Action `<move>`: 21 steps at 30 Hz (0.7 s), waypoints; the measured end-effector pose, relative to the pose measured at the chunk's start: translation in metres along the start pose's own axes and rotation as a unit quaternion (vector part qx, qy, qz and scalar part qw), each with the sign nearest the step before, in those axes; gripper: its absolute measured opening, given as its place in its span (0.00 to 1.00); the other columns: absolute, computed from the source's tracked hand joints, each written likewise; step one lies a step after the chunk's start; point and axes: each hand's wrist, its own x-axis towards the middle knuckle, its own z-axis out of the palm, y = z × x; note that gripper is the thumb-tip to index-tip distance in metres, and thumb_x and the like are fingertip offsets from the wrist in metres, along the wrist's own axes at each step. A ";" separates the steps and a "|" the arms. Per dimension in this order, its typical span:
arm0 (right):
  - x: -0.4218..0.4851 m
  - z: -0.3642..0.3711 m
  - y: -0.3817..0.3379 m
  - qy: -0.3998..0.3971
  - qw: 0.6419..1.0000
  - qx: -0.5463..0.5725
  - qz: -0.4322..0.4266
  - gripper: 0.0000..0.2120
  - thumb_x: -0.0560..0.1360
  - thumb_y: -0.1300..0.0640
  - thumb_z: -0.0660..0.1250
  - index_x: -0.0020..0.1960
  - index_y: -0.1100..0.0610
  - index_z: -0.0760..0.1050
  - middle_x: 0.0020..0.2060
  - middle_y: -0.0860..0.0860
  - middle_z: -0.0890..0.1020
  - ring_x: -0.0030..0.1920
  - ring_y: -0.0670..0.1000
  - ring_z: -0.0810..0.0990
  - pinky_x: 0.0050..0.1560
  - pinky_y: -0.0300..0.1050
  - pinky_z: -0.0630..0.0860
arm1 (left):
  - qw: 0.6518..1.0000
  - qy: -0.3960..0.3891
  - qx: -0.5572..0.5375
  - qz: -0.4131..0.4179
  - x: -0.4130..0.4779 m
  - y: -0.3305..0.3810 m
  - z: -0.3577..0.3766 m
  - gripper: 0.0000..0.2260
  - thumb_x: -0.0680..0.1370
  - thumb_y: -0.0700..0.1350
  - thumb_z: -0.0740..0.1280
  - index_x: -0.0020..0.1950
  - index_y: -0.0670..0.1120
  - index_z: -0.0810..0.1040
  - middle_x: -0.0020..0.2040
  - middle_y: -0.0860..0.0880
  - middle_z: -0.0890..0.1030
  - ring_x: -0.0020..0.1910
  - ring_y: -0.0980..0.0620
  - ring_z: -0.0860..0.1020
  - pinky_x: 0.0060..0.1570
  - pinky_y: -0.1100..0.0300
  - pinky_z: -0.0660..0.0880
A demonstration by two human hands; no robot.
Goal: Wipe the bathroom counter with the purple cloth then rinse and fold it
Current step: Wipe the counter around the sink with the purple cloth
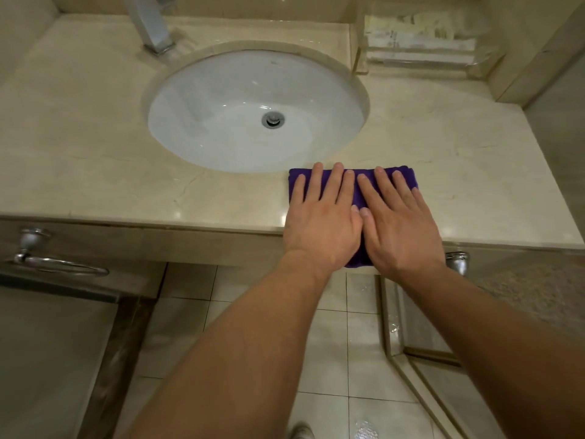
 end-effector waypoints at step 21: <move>0.012 0.020 -0.070 0.092 0.984 -0.018 0.151 0.31 0.81 0.44 0.40 0.79 0.56 0.57 0.78 0.63 0.58 0.78 0.63 0.57 0.77 0.58 0.55 | 0.992 0.020 -0.033 0.123 0.007 -0.067 -0.002 0.25 0.83 0.52 0.46 0.81 0.47 0.50 0.81 0.49 0.51 0.80 0.45 0.46 0.77 0.47 0.44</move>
